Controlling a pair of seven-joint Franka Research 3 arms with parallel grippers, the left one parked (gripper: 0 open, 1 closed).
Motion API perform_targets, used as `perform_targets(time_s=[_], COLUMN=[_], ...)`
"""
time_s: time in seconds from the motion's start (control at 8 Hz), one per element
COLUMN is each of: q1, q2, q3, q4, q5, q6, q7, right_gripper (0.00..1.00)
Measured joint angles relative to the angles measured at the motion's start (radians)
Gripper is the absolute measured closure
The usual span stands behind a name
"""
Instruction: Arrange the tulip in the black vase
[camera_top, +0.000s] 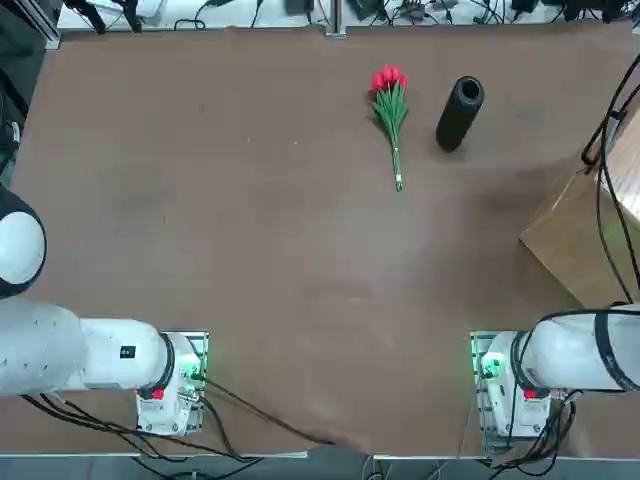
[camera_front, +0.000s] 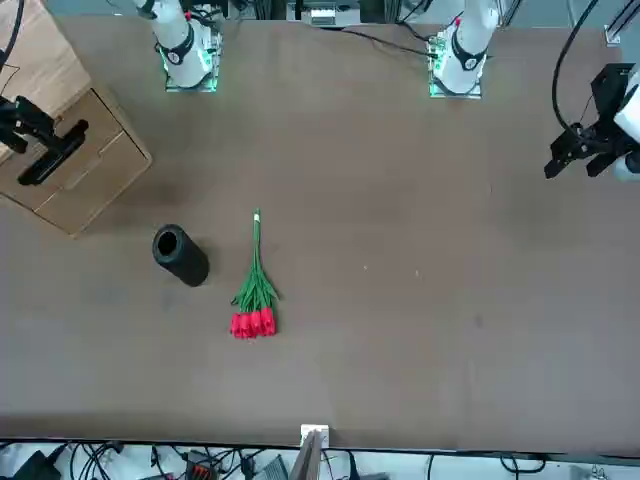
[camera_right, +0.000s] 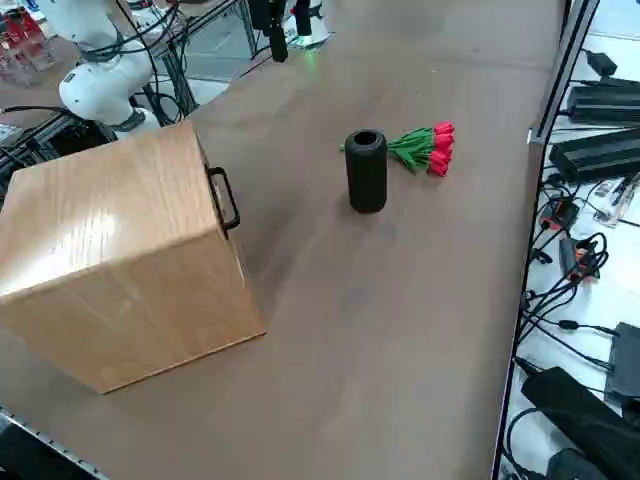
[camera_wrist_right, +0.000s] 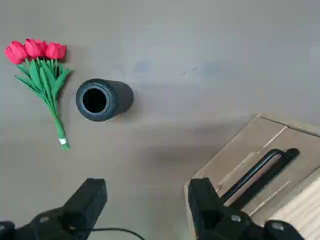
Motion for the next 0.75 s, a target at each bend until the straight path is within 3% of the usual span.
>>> perform_targets(time_s=[0.38,0.75], q1=[0.003,0.028], q2=[-0.001,0.012], q3=[0.014,0.088], q4=[0.002,-0.001], q5=[0.001,0.006], q6=[0.0,0.019], q7=[0.0,0.009], right_gripper=[0.0,0.0])
